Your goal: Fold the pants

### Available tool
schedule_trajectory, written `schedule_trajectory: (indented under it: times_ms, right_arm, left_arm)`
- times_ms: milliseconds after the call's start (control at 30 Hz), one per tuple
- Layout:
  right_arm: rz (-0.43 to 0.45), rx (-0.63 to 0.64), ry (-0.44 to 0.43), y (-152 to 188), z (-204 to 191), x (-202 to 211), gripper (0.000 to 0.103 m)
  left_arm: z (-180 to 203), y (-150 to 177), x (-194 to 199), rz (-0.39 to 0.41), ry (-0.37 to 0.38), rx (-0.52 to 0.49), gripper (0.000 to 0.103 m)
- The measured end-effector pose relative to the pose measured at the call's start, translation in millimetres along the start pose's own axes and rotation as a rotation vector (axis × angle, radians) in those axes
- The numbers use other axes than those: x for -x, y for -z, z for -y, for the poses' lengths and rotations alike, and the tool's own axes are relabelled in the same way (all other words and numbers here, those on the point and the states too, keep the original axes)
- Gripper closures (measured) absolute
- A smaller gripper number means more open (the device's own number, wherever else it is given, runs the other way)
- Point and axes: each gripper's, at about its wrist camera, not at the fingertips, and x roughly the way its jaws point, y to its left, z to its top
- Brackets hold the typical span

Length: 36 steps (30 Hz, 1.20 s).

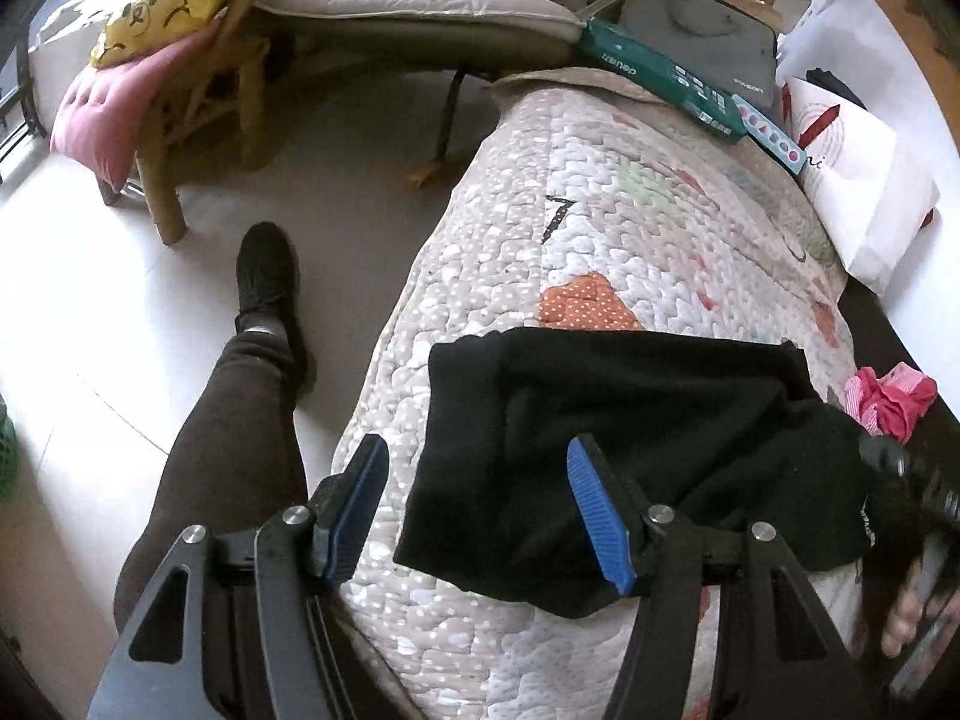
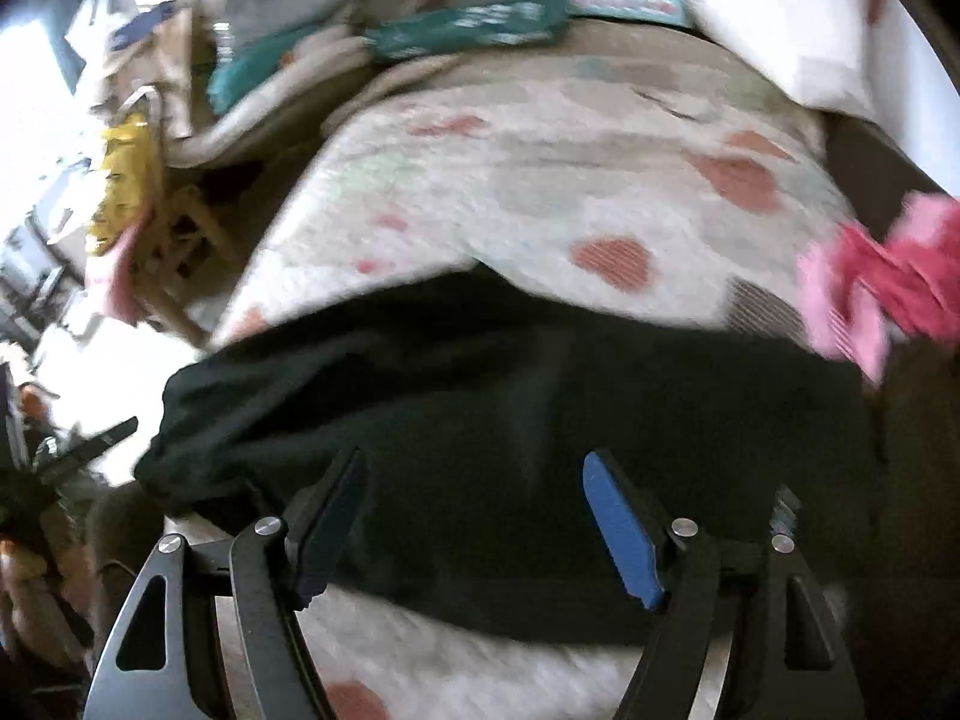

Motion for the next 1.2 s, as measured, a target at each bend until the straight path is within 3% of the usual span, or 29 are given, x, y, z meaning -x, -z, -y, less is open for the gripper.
schedule_trajectory:
  times_ms: [100, 200, 300, 433, 533, 633, 700, 900, 1033, 1200]
  right_arm:
    - [0.015, 0.005, -0.149, -26, -21, -26, 0.024]
    - [-0.043, -0.024, -0.192, -46, -35, -64, 0.024]
    - [-0.125, -0.038, -0.14, -64, -45, -110, 0.024]
    - [-0.148, -0.027, -0.006, -85, -45, -147, 0.024]
    - [-0.135, -0.028, 0.021, -94, -50, -145, 0.024]
    - [-0.058, 0.064, 0.035, -99, -69, -122, 0.024]
    - [-0.038, 0.114, -0.037, -98, -85, -109, 0.024]
    - [-0.182, 0.306, -0.366, -88, -161, -122, 0.024]
    - [-0.272, 0.483, -0.442, -71, -209, -138, 0.024]
    - [-0.358, 0.673, -0.391, -58, -246, -169, 0.024]
  left_arm:
    - [6, 4, 1, 0.009, -0.006, -0.023, 0.042]
    - [7, 4, 0, 0.006, -0.013, -0.03, 0.042]
    - [4, 4, 0, 0.011, -0.009, -0.015, 0.042]
    - [-12, 1, 1, 0.012, 0.006, 0.048, 0.042]
    - [-32, 0, 0, 0.007, 0.051, 0.127, 0.042]
    - [-45, 4, -6, -0.004, 0.141, 0.207, 0.042]
    - [-45, 7, -10, -0.009, 0.174, 0.22, 0.042]
    - [-42, 23, -16, -0.005, 0.241, 0.223, 0.042]
    - [-49, 30, -19, -0.007, 0.269, 0.243, 0.042]
    - [-53, 32, -23, -0.009, 0.292, 0.251, 0.042]
